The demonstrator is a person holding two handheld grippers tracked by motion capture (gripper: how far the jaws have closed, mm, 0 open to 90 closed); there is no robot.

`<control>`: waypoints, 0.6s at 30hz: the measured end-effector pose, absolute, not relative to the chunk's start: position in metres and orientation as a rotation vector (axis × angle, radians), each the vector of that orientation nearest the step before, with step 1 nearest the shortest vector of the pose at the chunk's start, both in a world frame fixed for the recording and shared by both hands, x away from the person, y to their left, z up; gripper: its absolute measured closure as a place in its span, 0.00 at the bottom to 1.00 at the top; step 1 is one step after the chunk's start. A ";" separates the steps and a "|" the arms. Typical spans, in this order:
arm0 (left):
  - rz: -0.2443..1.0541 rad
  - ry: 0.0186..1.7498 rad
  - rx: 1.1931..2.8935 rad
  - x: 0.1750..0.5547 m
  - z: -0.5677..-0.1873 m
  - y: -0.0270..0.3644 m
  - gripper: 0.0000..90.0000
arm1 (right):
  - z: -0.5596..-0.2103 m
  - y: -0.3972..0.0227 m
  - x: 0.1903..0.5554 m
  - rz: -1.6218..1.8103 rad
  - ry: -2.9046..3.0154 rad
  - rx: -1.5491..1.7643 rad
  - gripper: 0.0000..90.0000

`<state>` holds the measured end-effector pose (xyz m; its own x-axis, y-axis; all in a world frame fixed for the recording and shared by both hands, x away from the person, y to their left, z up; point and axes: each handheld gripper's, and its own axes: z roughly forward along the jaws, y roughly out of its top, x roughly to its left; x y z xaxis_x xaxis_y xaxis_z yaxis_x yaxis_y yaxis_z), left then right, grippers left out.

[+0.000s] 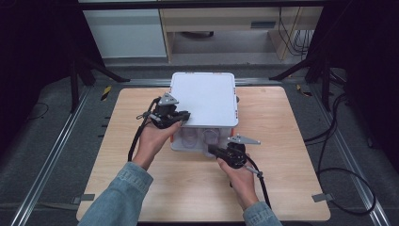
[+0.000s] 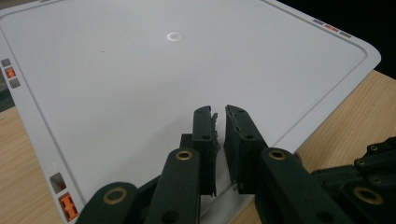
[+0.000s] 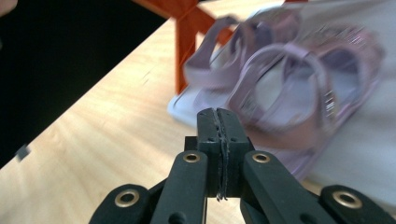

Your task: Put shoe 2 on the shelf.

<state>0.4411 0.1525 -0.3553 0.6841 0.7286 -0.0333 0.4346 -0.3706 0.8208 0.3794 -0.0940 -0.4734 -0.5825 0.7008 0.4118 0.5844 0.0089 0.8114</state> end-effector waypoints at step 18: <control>0.390 0.937 2.007 0.444 -0.354 0.155 0.99 | -0.499 -0.090 0.381 1.486 2.324 1.415 1.00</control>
<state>0.4444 0.1548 -0.3544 0.6685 0.7401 -0.0728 0.4704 -0.3450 0.8122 0.3812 -0.0905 -0.4993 -0.5829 0.7035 0.4066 0.6642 0.1243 0.7371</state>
